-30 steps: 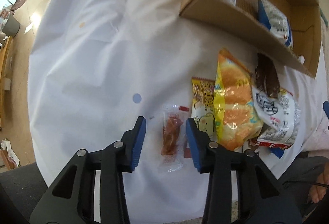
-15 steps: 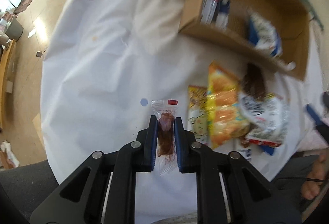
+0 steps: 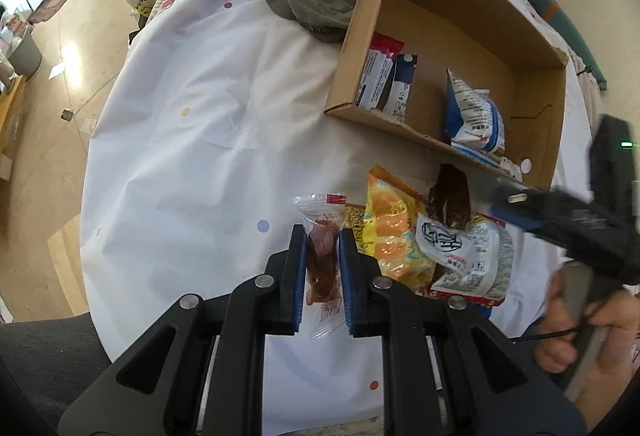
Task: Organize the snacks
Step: 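Lift the sausage packet with the left tool while the right tool grasps a brown packet, then lower both packets into the box and open both tools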
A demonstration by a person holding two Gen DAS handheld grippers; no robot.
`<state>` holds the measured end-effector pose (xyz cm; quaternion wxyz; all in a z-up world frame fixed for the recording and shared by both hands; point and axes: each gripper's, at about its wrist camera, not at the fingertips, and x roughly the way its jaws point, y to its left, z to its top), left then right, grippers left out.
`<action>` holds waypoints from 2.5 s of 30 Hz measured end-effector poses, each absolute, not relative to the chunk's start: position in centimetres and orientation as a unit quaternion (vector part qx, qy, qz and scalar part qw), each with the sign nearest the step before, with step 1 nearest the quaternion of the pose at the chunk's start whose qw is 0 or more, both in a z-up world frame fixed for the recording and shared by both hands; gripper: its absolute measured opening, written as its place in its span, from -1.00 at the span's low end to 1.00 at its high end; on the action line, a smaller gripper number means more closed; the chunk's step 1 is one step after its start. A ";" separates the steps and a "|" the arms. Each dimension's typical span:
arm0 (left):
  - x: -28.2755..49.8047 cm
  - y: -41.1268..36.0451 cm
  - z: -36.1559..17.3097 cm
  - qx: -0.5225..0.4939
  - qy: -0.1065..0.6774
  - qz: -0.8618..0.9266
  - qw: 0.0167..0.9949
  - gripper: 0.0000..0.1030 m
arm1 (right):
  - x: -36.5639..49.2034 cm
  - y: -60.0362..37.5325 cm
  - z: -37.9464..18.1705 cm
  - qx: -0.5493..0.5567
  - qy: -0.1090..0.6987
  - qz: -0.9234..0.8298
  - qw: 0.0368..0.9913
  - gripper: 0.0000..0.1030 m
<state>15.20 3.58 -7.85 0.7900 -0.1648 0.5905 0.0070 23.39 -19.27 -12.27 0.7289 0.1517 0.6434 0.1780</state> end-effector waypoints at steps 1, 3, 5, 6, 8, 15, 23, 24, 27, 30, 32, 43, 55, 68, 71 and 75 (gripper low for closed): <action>15.3 3.6 -7.8 -0.168 0.590 0.006 0.790 -0.75 | 23.5 -18.7 -12.8 0.128 0.646 0.163 0.734 0.58; 15.4 3.6 -7.8 -0.176 0.590 0.003 0.788 -0.75 | 23.6 -17.9 -13.7 0.093 0.651 0.144 0.740 0.58; 15.6 3.4 -7.7 -0.183 0.591 -0.004 0.786 -0.75 | 23.8 -17.5 -14.7 0.095 0.657 0.139 0.735 0.56; 15.6 3.4 -7.6 -0.185 0.591 -0.008 0.785 -0.75 | 24.0 -17.4 -15.2 0.099 0.660 0.139 0.731 0.55; 15.7 3.2 -7.4 -0.190 0.590 -0.014 0.785 -0.75 | 24.3 -17.1 -16.0 0.113 0.664 0.144 0.725 0.44; 15.8 3.4 -7.1 -0.199 0.587 -0.016 0.785 -0.75 | 24.0 -16.0 -15.8 0.139 0.660 0.166 0.720 -0.45; 15.7 3.8 -6.9 -0.205 0.582 -0.012 0.787 -0.75 | 20.4 -18.1 -14.4 0.221 0.653 0.197 0.697 -0.74; 15.7 3.8 -6.9 -0.205 0.582 -0.011 0.787 -0.75 | 19.8 -18.3 -14.0 0.226 0.646 0.206 0.700 -0.74; 15.7 3.7 -7.0 -0.203 0.581 -0.008 0.788 -0.75 | 18.4 -18.6 -12.5 0.228 0.629 0.224 0.709 -0.74; 15.6 3.6 -6.9 -0.197 0.575 -0.002 0.794 -0.75 | 17.3 -18.8 -11.3 0.232 0.619 0.239 0.712 -0.74; 15.4 3.7 -6.5 -0.191 0.566 0.003 0.802 -0.75 | 16.5 -19.1 -10.1 0.238 0.601 0.252 0.720 -0.75; 15.9 3.7 -3.9 -0.167 0.525 -0.003 0.835 -0.75 | 18.0 -24.6 -4.3 0.267 0.506 0.259 0.778 -0.75; 22.7 -0.9 -1.2 -0.097 0.517 -0.065 0.848 -0.75 | 25.4 -27.8 -2.3 0.224 0.456 0.184 0.841 -0.75; 26.6 -1.8 -5.7 -0.113 0.510 -0.075 0.849 -0.75 | 28.0 -27.5 -5.6 0.161 0.471 0.149 0.854 -0.74; 26.8 -1.9 -5.7 -0.113 0.509 -0.074 0.850 -0.75 | 28.2 -27.3 -5.5 0.153 0.468 0.140 0.859 -0.74; 26.9 -2.1 -5.6 -0.116 0.511 -0.078 0.848 -0.72 | 28.5 -27.4 -5.7 0.152 0.466 0.133 0.861 -0.73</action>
